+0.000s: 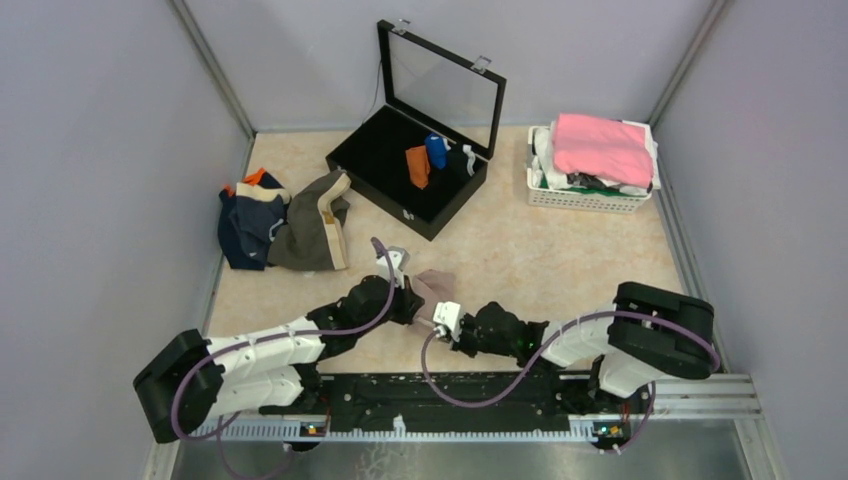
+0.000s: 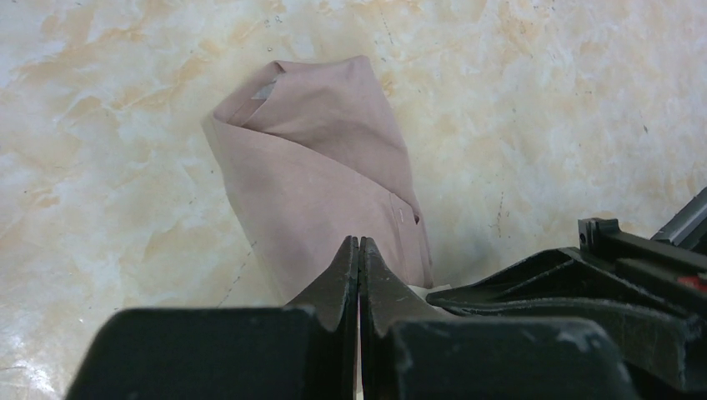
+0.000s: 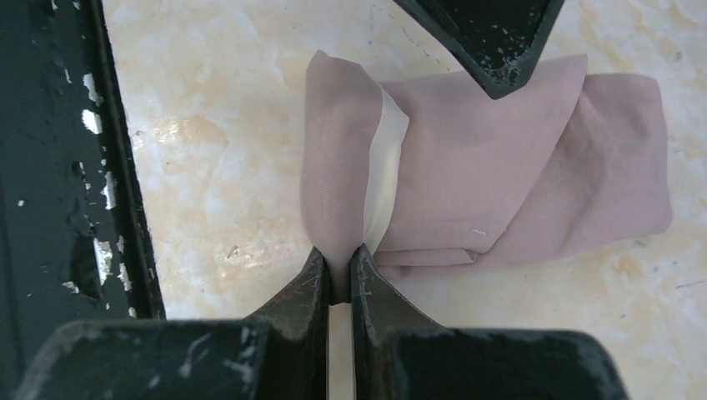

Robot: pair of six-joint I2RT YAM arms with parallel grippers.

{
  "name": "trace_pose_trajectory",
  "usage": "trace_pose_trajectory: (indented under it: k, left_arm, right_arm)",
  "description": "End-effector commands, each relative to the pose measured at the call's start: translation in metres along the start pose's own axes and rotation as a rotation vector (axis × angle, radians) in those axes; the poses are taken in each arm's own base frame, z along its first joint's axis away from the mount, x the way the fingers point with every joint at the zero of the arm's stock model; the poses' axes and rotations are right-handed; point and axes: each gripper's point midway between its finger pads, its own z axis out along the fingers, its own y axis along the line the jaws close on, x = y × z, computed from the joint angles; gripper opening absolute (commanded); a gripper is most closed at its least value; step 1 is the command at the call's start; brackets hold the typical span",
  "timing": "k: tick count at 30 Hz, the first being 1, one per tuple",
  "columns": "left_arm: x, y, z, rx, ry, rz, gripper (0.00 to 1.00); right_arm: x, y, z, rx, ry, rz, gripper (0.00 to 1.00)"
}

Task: Roll the underwear
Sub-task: Roll the underwear to the center of the board.

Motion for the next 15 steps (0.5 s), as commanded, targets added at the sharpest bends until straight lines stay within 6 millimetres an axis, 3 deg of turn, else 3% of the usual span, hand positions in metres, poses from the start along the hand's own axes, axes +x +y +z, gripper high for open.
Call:
trace_pose_trajectory:
  k: [1,9,15]
  left_arm:
    - [-0.003,-0.010,0.000,0.061,-0.009,0.026,0.00]
    - [0.011,-0.015,0.007,0.109,0.038,0.037,0.00]
    - [0.018,-0.004,0.009,0.058,0.053,0.030,0.00]
  right_arm:
    - [-0.012,0.016,-0.005,-0.126,-0.063,0.178,0.00]
    - [-0.012,0.010,-0.006,-0.245,-0.001,0.402,0.00]
    - [-0.010,0.003,-0.003,-0.338,0.085,0.530,0.03]
